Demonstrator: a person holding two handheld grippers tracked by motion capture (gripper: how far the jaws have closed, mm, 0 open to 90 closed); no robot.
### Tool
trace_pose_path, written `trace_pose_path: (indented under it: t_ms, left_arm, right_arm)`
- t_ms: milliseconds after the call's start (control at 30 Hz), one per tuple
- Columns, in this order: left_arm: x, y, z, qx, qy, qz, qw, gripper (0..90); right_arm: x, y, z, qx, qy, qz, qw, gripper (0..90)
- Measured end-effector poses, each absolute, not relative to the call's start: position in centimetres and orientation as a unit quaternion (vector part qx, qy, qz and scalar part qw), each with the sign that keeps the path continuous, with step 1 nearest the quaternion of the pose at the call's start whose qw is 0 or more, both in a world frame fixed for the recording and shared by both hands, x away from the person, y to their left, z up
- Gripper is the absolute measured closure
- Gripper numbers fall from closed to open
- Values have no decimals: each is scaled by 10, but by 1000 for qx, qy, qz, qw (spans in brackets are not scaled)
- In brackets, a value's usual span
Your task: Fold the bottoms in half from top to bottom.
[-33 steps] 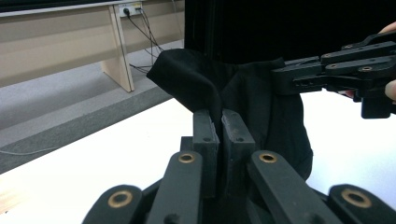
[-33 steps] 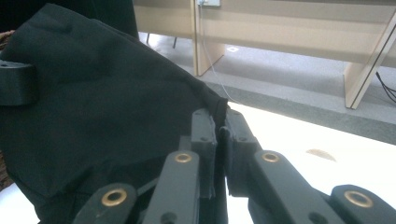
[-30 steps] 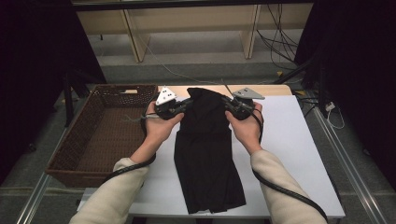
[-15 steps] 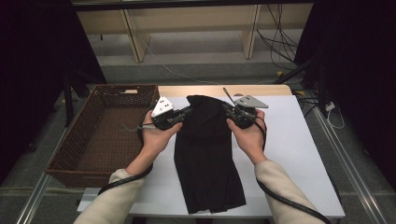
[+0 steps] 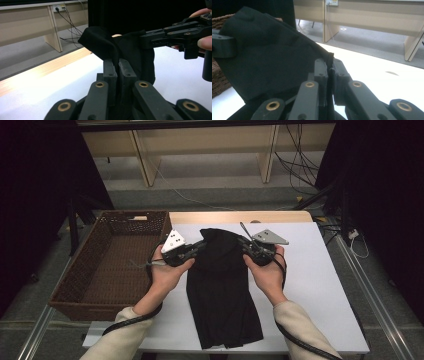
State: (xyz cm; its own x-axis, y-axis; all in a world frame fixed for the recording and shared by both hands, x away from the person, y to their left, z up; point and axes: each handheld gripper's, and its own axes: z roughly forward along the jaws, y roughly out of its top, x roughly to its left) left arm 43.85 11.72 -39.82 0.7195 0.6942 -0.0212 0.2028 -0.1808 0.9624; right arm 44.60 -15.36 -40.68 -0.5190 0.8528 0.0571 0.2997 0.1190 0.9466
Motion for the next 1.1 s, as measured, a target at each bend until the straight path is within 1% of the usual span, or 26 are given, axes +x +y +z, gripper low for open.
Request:
trace_pose_path:
  t_ms: [433, 1100]
  left_arm:
    - [432, 118, -401, 743, 303, 213, 558, 850]
    - [423, 119, -402, 745, 299, 211, 557, 850]
  right_arm:
    - [440, -160, -409, 414, 703, 516, 262, 842]
    - [432, -157, -411, 407, 712, 511, 257, 843]
